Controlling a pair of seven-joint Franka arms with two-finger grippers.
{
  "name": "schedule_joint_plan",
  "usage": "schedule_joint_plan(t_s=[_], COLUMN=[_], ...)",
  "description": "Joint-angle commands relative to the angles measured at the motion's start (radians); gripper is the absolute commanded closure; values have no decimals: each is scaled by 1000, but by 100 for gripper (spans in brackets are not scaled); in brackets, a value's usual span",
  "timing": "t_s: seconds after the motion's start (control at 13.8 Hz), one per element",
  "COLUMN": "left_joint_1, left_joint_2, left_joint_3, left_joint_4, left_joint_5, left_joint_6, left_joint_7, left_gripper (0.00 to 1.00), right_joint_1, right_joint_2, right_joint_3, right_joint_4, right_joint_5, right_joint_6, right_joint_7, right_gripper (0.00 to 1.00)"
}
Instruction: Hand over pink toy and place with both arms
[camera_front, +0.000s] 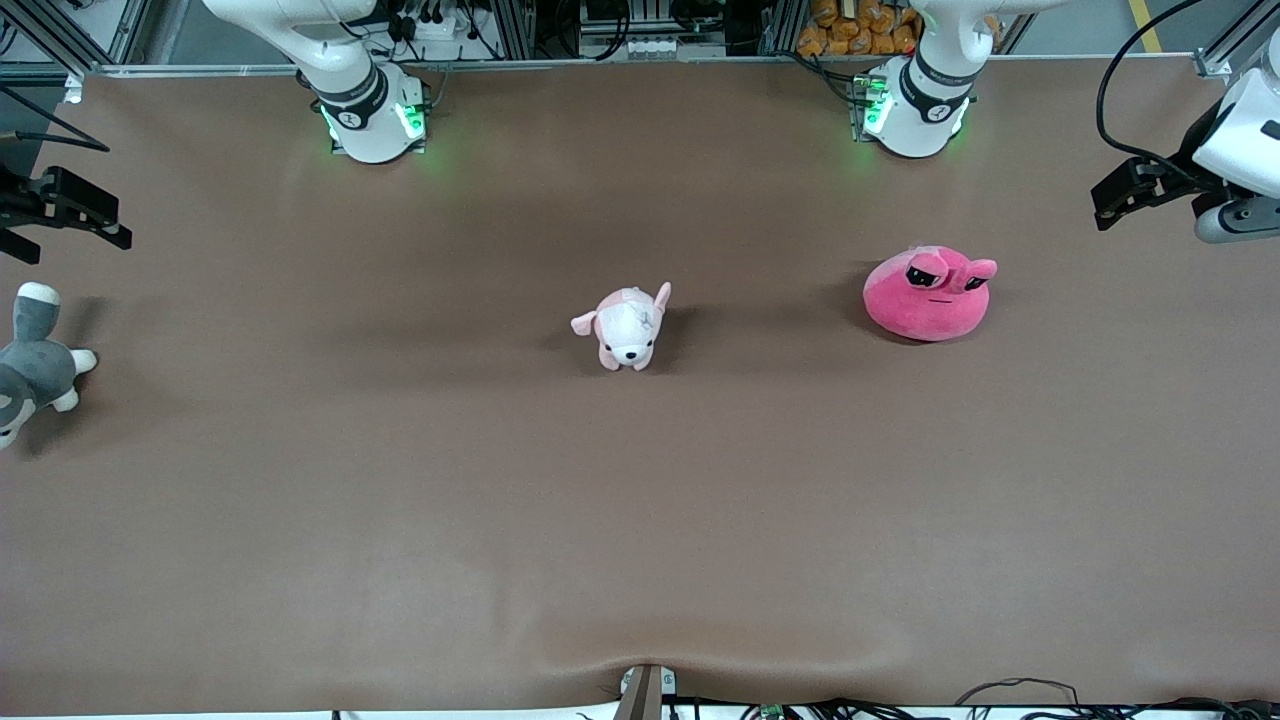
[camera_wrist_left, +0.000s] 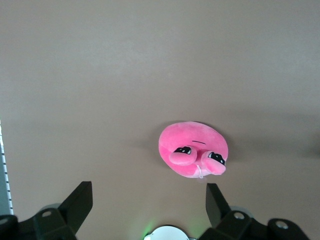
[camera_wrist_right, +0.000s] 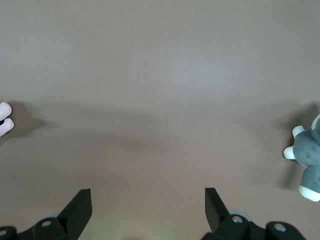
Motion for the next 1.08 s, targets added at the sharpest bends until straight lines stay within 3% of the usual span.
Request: schedule_joint_plan(t_s=[0.0,0.29,0.51,0.72,0.87,1.01], left_joint_1=[19,19,16,16,15,15], left_joint_2=[5,11,12,20,20,19], left_joint_3=[-3,-3,-3,-7,-9,-12], left_joint_4=[9,-11,-21,-22,-24,-30], left_joint_5=[-37,-40,-40,-40,-40,-40], left_joint_6=[-19,-13,-13,-13,-13,-13], left_joint_7=[21,21,3,-2,-2,-2], left_gripper=[0,0,0,0,0,0], right_joint_1=[-17,15,-15,-35,-42,-28], right_joint_2=[38,56,111,237,251,258], right_joint_3=[6,12,4,9,7,9], right_joint_4=[27,45,71,241,251,248], right_joint_5=[2,34,169,169,181,266], right_joint_6=[6,19,43,98,104,122], right_joint_7=[-9,1,-5,-47,-107,-1], right_gripper=[0,0,0,0,0,0])
